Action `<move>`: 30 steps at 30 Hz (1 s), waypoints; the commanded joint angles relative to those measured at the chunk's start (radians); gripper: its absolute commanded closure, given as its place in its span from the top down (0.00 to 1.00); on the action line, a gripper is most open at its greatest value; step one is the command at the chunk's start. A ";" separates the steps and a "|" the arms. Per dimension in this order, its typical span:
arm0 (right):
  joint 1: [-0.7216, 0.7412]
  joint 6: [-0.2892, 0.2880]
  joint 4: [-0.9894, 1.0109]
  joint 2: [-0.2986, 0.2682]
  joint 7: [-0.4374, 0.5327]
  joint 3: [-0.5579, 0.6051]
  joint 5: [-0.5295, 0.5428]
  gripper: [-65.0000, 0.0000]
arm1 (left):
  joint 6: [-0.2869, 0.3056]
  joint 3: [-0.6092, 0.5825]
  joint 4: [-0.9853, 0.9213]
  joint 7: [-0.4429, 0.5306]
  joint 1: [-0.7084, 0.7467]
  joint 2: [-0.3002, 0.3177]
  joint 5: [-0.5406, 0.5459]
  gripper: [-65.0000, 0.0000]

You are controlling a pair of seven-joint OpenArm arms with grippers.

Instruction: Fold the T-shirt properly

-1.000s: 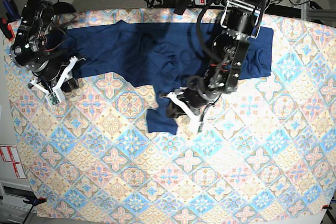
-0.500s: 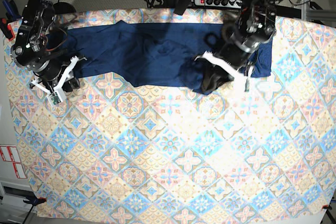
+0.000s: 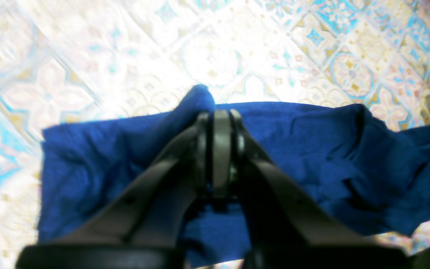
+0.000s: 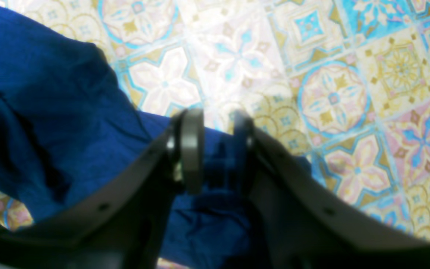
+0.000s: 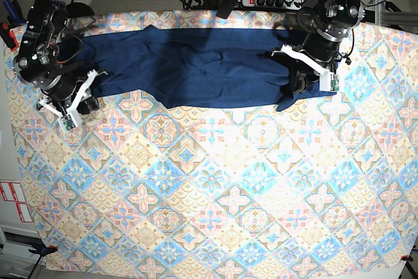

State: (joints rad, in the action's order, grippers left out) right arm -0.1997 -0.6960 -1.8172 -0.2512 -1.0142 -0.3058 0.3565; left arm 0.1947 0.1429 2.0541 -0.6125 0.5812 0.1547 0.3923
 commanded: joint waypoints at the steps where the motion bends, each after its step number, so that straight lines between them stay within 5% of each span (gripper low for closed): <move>1: 0.009 -0.002 -0.016 -0.013 0.021 0.004 0.014 0.21 | 0.002 0.005 0.017 0.015 0.020 -0.013 -0.014 0.00; 11: 0.012 -0.002 -0.014 -0.013 0.021 0.073 0.008 0.21 | 0.001 0.013 0.030 0.124 0.076 -0.076 -0.181 0.00; 22: 0.019 -0.002 -0.009 -0.013 0.021 0.076 0.008 0.21 | 0.001 0.186 0.027 0.128 0.041 -0.155 -0.230 0.00; 26: 0.019 -0.002 -0.009 -0.013 0.021 0.078 0.008 0.21 | 0.002 0.179 0.013 0.108 0.041 -0.154 -0.229 0.00; 30: 0.019 -0.002 -0.008 -0.013 0.021 0.078 0.008 0.21 | 0.002 0.151 -0.013 -0.020 0.010 -0.151 -0.224 0.00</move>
State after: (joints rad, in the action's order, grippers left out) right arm -0.1909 -0.6960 -1.8114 -0.2520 -1.0138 -0.2241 0.3492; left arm 0.2043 0.2901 2.0220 -0.6765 0.5957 -0.0002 0.1623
